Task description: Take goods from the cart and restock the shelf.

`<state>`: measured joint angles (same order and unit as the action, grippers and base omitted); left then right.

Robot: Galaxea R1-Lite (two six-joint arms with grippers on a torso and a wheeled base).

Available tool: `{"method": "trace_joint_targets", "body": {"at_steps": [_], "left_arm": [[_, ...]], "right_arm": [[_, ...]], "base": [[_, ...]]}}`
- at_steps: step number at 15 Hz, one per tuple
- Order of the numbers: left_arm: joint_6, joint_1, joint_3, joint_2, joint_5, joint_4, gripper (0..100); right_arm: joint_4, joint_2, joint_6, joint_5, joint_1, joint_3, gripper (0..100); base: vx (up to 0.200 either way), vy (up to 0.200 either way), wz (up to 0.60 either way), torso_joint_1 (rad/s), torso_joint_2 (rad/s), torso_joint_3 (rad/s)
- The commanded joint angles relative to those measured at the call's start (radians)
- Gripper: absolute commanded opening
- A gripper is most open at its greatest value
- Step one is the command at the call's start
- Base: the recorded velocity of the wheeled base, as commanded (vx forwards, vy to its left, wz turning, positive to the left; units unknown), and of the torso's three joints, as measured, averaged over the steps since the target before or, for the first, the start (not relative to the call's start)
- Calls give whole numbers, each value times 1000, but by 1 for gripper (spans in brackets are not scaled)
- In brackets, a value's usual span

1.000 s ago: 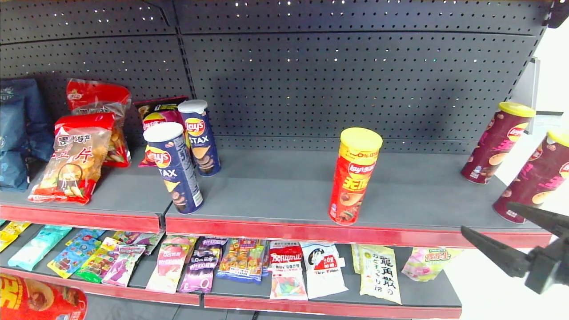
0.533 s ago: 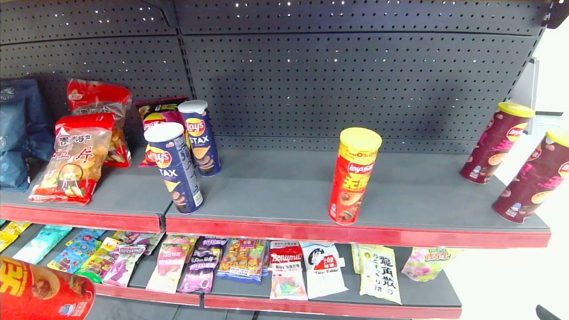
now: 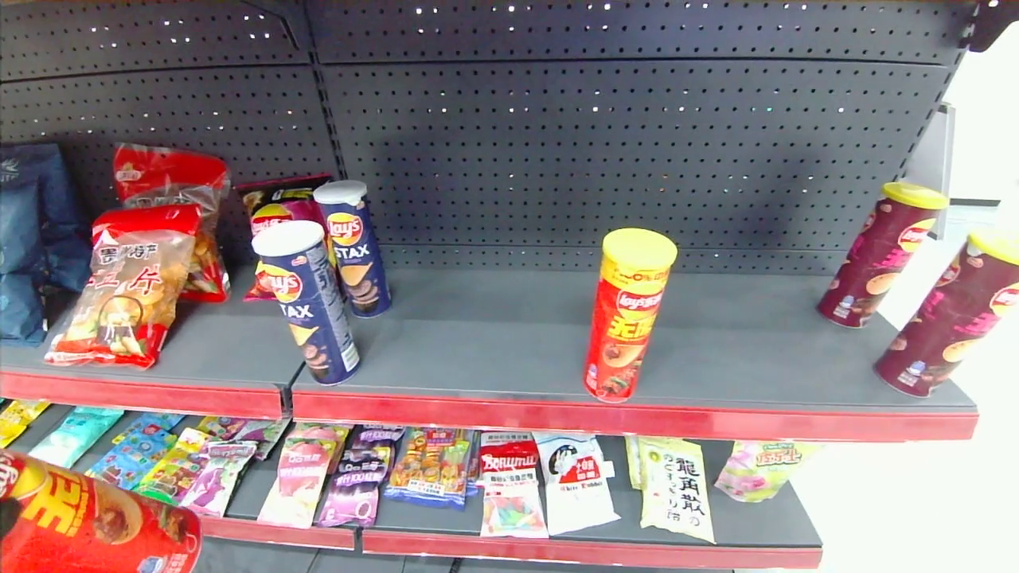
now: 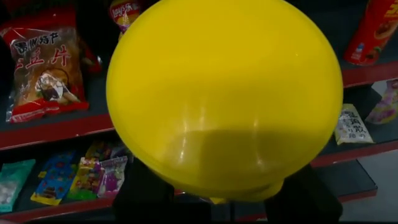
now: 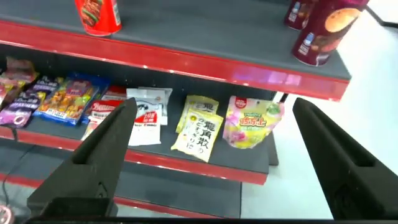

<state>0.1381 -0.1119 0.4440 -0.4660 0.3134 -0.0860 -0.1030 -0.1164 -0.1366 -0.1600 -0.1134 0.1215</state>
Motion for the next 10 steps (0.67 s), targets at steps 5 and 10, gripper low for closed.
{"method": "trace_joint_targets", "body": {"at_steps": [5, 10], "left_arm": [[2, 0, 8, -82, 19, 6, 0], [2, 1, 38, -241, 36, 61, 0]], "right_arm": [[12, 17, 2, 17, 1, -56, 100], [14, 17, 92, 19, 0, -60, 100]], "base": [[0, 0, -600, 4, 1, 2], [0, 0, 0, 0, 0, 0]]}}
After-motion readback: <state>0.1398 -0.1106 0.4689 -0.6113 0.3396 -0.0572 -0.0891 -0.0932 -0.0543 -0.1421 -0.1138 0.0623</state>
